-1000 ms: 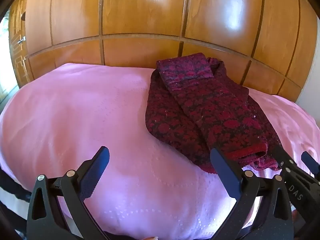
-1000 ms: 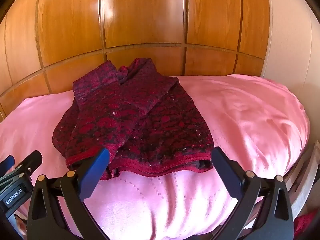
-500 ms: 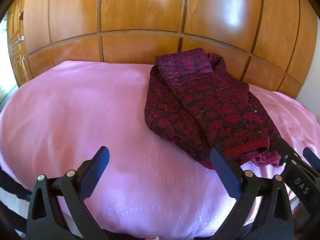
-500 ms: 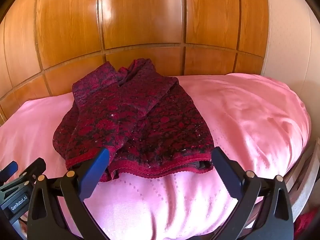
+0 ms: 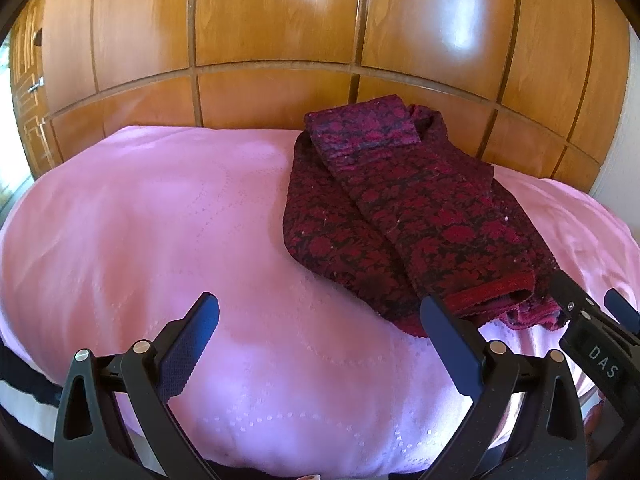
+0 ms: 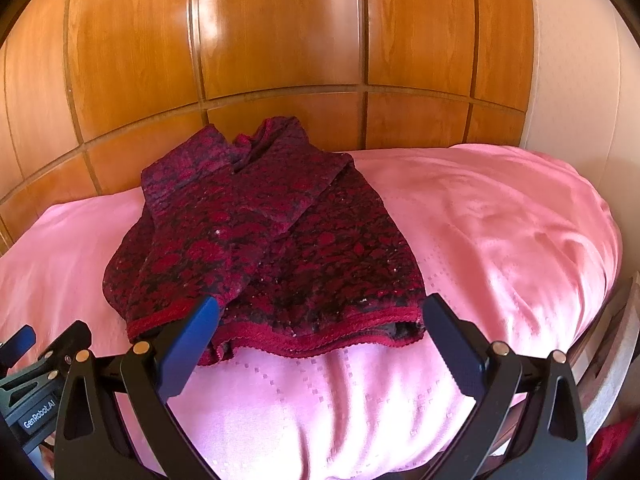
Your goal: Fold small clothes
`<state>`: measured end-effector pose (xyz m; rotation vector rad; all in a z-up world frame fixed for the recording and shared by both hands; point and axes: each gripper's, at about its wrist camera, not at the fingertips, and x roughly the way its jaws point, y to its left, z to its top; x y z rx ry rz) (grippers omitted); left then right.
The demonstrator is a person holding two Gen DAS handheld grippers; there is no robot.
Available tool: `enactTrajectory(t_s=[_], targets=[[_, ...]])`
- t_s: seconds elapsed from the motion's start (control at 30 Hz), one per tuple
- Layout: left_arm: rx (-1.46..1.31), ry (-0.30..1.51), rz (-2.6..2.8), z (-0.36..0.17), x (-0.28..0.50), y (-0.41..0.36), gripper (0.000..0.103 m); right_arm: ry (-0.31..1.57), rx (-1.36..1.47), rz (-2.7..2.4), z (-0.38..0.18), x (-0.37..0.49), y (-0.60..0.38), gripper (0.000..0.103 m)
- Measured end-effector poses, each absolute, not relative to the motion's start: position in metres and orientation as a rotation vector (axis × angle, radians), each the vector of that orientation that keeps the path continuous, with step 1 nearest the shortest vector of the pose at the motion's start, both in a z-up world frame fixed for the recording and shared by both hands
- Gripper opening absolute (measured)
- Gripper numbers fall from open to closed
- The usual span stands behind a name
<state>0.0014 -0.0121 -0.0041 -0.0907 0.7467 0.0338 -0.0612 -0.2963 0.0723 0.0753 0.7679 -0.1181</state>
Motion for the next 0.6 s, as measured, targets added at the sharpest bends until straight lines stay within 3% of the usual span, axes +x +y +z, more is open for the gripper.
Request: enactTrajectory(t_s=[0.6], targets=[[-0.083, 0.733, 0.030, -0.0025, 0.0024, -0.0144, 0.100, 0.768, 0.084, -0.119, 0.0695, -0.0618, -0.3003, 0.101]])
